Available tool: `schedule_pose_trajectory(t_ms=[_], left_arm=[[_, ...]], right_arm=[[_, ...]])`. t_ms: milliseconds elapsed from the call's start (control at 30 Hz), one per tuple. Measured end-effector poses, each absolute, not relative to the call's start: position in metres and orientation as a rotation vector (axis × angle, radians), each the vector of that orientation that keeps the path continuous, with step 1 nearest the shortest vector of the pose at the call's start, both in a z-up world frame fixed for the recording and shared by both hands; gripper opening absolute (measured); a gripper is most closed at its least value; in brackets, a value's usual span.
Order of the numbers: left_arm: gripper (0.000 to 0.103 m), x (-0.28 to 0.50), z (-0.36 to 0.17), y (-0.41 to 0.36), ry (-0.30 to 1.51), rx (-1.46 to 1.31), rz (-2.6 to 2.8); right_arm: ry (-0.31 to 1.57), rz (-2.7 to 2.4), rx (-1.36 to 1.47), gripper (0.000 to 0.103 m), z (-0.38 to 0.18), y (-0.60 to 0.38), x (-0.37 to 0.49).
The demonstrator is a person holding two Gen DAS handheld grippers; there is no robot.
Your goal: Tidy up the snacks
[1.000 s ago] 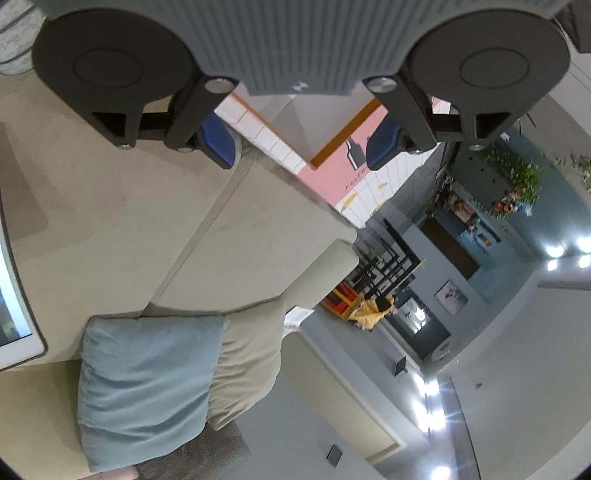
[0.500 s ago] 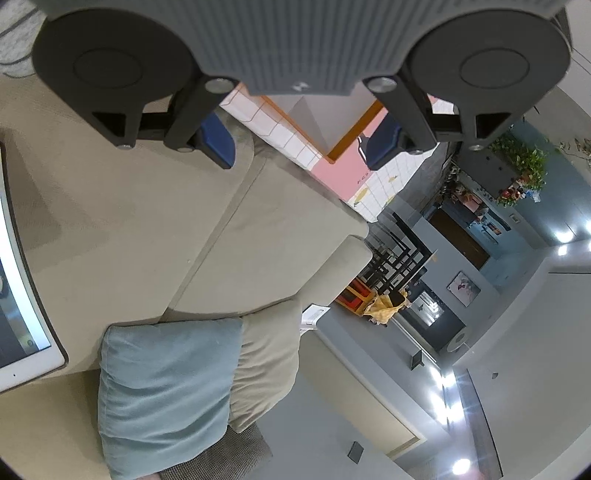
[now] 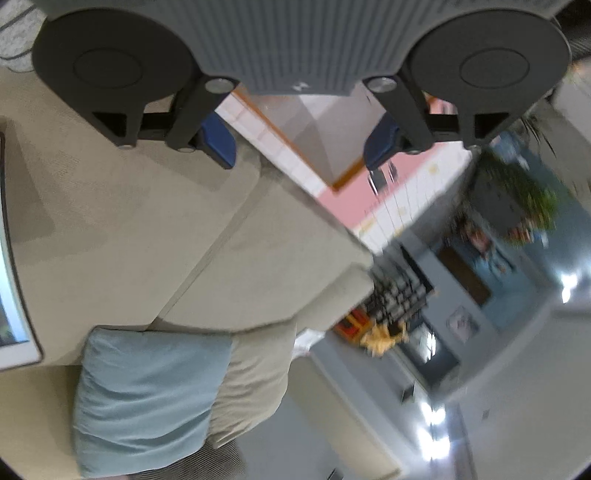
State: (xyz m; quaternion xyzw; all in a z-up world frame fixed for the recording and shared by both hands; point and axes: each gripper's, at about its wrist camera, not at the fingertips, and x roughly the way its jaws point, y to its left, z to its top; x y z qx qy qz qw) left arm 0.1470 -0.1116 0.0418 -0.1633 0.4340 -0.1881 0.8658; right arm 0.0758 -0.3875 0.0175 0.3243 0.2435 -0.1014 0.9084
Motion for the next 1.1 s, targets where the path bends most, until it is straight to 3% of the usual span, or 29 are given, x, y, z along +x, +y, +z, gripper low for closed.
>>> schedule_pose_trajectory(t_ms=[33, 67, 233, 367, 433, 800, 1100], left_arm=[[0.096, 0.145, 0.044, -0.108, 0.899, -0.331, -0.385], [0.096, 0.143, 0.047, -0.106, 0.889, -0.312, -0.374], [0.096, 0.134, 0.049, -0.093, 0.829, -0.185, -0.289], [0.096, 0.132, 0.045, -0.084, 0.823, -0.145, -0.271], [0.096, 0.131, 0.042, -0.077, 0.823, -0.166, -0.273], [0.095, 0.127, 0.016, -0.03, 0.91, -0.279, -0.269], [0.095, 0.134, 0.012, -0.005, 0.924, -0.353, -0.241]], right_arm=[[0.528, -0.199, 0.639, 0.035, 0.017, -0.383, 0.08], [0.547, -0.177, 0.613, 0.031, 0.017, -0.379, 0.084], [0.589, -0.042, 0.475, 0.017, 0.023, -0.357, 0.095], [0.703, -0.021, 0.416, 0.015, 0.02, -0.344, 0.112], [0.744, -0.05, 0.383, 0.003, 0.019, -0.339, 0.124], [0.917, 0.004, -0.061, 0.0, -0.019, -0.289, 0.22], [1.158, -0.081, -0.16, 0.0, -0.074, -0.288, 0.247]])
